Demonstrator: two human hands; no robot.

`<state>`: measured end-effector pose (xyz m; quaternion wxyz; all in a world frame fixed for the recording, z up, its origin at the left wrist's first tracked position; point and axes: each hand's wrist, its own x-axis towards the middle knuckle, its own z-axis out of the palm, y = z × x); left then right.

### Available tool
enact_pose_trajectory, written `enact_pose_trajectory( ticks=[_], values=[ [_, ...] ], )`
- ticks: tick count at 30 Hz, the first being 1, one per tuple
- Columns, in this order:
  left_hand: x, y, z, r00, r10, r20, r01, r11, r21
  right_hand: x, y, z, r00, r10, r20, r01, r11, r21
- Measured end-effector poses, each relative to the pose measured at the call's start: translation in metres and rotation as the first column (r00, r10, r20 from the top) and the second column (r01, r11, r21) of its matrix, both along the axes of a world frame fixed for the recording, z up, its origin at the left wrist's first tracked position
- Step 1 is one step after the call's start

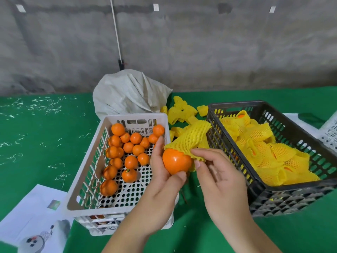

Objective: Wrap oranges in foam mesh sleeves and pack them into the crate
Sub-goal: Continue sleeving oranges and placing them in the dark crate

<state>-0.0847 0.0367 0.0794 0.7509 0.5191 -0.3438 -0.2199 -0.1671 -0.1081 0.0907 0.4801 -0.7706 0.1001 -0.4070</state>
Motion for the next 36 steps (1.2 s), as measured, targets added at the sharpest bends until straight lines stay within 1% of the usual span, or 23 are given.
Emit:
enact_pose_trajectory(
  ticks=[1, 2, 4, 6, 8, 9, 11, 12, 13, 15, 17, 19, 21, 23, 25, 28, 30, 32, 36],
  values=[
    [-0.001, -0.011, 0.002, 1.0, -0.003, 0.026, 0.001, 0.996, 0.094, -0.002, -0.004, 0.003, 1.0, -0.017, 0.004, 0.017, 0.999, -0.04],
    [-0.003, -0.02, 0.002, 0.986, 0.102, 0.132, -0.125, 0.976, 0.178, -0.004, -0.008, 0.006, 1.0, -0.031, 0.006, 0.031, 0.996, -0.08],
    [-0.002, -0.026, 0.003, 0.962, 0.214, 0.17, -0.233, 0.967, 0.101, -0.008, -0.015, 0.014, 1.0, -0.016, 0.021, 0.02, 0.983, -0.18],
    [0.001, -0.036, 0.007, 0.95, 0.305, 0.065, -0.307, 0.951, 0.032, -0.011, -0.021, 0.018, 0.998, 0.053, 0.017, -0.047, 0.966, -0.253],
    [0.001, -0.044, 0.007, 0.928, 0.372, -0.001, -0.371, 0.927, 0.064, -0.01, -0.027, 0.014, 0.993, 0.111, -0.029, -0.115, 0.969, -0.217],
    [-0.001, -0.047, 0.004, 0.936, 0.345, -0.072, -0.34, 0.938, 0.068, -0.009, -0.03, 0.011, 0.99, 0.129, -0.055, -0.137, 0.976, -0.168],
    [-0.007, -0.052, 0.001, 0.96, 0.186, -0.21, -0.178, 0.982, 0.055, -0.007, -0.036, 0.007, 0.987, 0.148, -0.063, -0.153, 0.985, -0.076],
    [-0.009, -0.055, -0.002, 0.967, 0.121, -0.225, -0.109, 0.992, 0.062, -0.007, -0.039, 0.005, 0.988, 0.149, -0.046, -0.151, 0.987, -0.054],
    [-0.011, -0.057, -0.005, 0.977, 0.1, -0.189, -0.087, 0.993, 0.08, -0.007, -0.043, 0.003, 0.989, 0.141, -0.032, -0.143, 0.988, -0.056],
    [-0.011, -0.06, -0.006, 0.986, 0.158, -0.048, -0.151, 0.98, 0.126, -0.006, -0.053, 0.003, 0.993, 0.113, -0.02, -0.115, 0.987, -0.109],
    [-0.01, -0.064, -0.003, 0.954, 0.282, 0.104, -0.297, 0.937, 0.184, -0.005, -0.062, 0.006, 0.997, 0.083, -0.005, -0.083, 0.984, -0.16],
    [-0.009, -0.069, -0.003, 0.892, 0.41, 0.189, -0.444, 0.872, 0.204, -0.005, -0.068, 0.008, 0.996, 0.091, 0.006, -0.087, 0.968, -0.236],
    [-0.009, -0.072, -0.003, 0.833, 0.518, 0.193, -0.55, 0.81, 0.205, -0.005, -0.068, 0.005, 0.99, 0.141, 0.007, -0.131, 0.94, -0.314],
    [-0.006, -0.075, -0.008, 0.8, 0.578, 0.16, -0.6, 0.773, 0.206, -0.003, -0.064, -0.004, 0.985, 0.173, -0.005, -0.166, 0.934, -0.316],
    [-0.006, -0.078, -0.012, 0.813, 0.575, 0.097, -0.581, 0.784, 0.218, -0.002, -0.06, -0.012, 0.987, 0.157, -0.029, -0.159, 0.955, -0.252],
    [-0.009, -0.084, -0.009, 0.863, 0.506, 0.017, -0.5, 0.846, 0.184, 0.002, -0.064, -0.017, 0.983, 0.176, -0.045, -0.181, 0.97, -0.164],
    [-0.01, -0.086, -0.008, 0.902, 0.427, 0.071, -0.432, 0.881, 0.194, 0.008, -0.073, -0.017, 0.975, 0.22, -0.018, -0.22, 0.966, -0.135],
    [-0.009, -0.086, -0.009, 0.915, 0.38, 0.138, -0.401, 0.893, 0.205, 0.013, -0.079, -0.018, 0.975, 0.221, -0.002, -0.219, 0.966, -0.134],
    [-0.004, -0.09, -0.015, 0.855, 0.486, 0.183, -0.513, 0.845, 0.152, 0.015, -0.083, -0.024, 0.982, 0.187, 0.025, -0.179, 0.966, -0.187]
  ],
)
